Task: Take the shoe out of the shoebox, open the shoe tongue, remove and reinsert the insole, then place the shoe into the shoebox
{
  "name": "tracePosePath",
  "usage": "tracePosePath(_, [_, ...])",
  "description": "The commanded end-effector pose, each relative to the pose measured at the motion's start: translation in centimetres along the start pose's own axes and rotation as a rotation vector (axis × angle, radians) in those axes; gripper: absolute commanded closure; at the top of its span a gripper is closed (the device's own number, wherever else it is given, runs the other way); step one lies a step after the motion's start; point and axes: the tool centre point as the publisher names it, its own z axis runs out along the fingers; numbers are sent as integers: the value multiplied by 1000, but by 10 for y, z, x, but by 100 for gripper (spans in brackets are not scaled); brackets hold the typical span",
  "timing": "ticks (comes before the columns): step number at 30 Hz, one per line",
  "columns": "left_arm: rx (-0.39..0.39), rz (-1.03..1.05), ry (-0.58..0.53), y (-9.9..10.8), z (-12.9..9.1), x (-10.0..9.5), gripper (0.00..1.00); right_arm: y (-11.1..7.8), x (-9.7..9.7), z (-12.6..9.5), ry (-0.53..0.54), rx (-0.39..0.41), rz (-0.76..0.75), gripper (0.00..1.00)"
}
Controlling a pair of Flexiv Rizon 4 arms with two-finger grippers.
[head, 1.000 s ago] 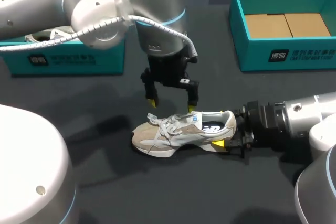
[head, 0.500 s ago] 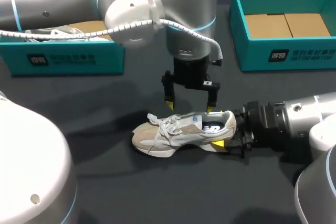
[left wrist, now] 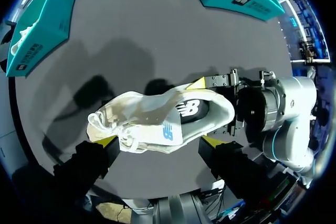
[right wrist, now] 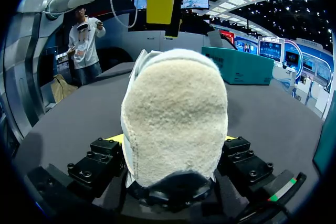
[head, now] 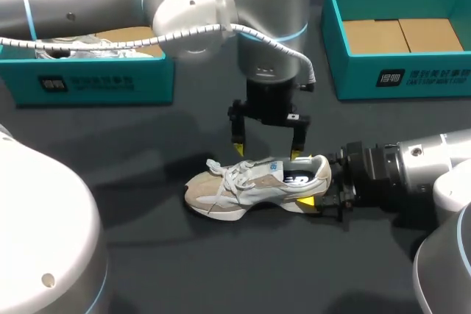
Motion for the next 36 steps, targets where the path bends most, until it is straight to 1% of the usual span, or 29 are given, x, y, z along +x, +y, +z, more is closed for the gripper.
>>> tracePosePath(1, [-60,18,-15,-2,-5,0,0,1,1,0,-3,3,0,100])
tracePosePath(2, [-83,13,-26,-1,-4,0,0,1,1,0,-3,3,0,100])
tracePosePath(4, [-74,-6,-58,-1,-3,2,0,1,1,0,-3,3,0,100])
tracePosePath(6, [-89,-29,-80,-2,0,2,0,1,1,0,-3,3,0,100])
tracePosePath(13, [-57,-96,-129,-6,9,6,0,1,1,0,-3,3,0,100])
tracePosePath(15, [-59,-96,-127,-7,10,7,0,1,1,0,-3,3,0,100])
tracePosePath(24, [-57,-120,-176,-14,15,15,0,1,1,0,-3,3,0,100])
tracePosePath(35, [-60,-140,-264,-16,28,20,0,1,1,0,-3,3,0,100])
tracePosePath(36, [-62,-141,-271,-16,29,20,2,1,1,0,-3,3,0,100])
